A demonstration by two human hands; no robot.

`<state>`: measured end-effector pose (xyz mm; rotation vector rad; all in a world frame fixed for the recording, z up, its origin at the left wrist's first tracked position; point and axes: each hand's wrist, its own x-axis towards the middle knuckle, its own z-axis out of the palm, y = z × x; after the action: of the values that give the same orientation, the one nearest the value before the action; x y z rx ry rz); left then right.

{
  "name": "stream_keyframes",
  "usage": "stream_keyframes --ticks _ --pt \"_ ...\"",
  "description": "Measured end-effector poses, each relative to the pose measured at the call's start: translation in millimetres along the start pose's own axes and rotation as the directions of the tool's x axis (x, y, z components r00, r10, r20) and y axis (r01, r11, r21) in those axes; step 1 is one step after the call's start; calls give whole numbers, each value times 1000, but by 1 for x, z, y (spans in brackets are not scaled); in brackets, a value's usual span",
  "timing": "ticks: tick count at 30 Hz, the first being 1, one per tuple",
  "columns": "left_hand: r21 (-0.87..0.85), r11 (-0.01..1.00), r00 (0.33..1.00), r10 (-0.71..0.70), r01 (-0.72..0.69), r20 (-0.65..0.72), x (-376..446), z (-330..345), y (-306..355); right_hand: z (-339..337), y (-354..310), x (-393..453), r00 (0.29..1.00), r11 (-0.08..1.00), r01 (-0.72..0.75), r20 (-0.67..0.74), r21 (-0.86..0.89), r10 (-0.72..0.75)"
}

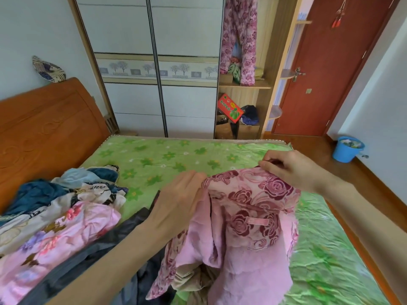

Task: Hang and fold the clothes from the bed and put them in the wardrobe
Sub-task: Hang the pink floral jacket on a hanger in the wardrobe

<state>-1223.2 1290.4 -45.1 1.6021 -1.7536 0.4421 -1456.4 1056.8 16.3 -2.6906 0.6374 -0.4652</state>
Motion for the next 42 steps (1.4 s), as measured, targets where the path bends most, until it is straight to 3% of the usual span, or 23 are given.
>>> stream_keyframes --ticks 5,9,12,16,20,22,26,28,32,34,36,39,42 --pt "-67 994 997 -80 81 23 5 -6 5 52 15 -11 983 993 33 -174 -110 -52" --pt "-71 994 997 -78 79 14 8 -13 3 85 5 -29 907 991 107 -401 -77 -129" --pt "-64 997 999 -41 42 18 9 -18 1 110 6 -34 950 985 167 -259 -45 -173" --pt "-25 1000 1000 7 -7 -10 10 -26 0 135 6 -27 994 992 105 -42 72 -102" --pt "11 997 998 70 -70 -6 8 -36 2 146 -5 -18 993 984 121 -27 128 -119" --pt "31 999 999 42 -42 5 5 -40 0 150 -12 -15 992 958 129 -31 256 -125" --pt "90 994 998 -63 62 8 -1 -51 -10 146 -10 -24 999 781 41 -39 623 -20" --pt "200 975 993 -109 97 48 -2 -58 -16 132 -4 -27 998 743 38 -63 669 5" --pt "282 959 944 -126 37 303 -18 -63 -29 101 -7 -24 992 773 126 -102 621 -79" --pt "287 958 931 -91 -16 355 -26 -64 -31 92 -10 -26 985 821 168 -115 545 -125" --pt "281 960 943 -95 2 318 -28 -69 -30 85 -10 -32 973 888 229 -111 398 -201" --pt "260 965 976 -94 41 195 -27 -83 -26 84 -12 -48 923 927 366 -94 -85 -373" --pt "214 977 993 -28 2 118 -23 -93 -18 96 -16 -65 886 890 403 -154 -216 -438"
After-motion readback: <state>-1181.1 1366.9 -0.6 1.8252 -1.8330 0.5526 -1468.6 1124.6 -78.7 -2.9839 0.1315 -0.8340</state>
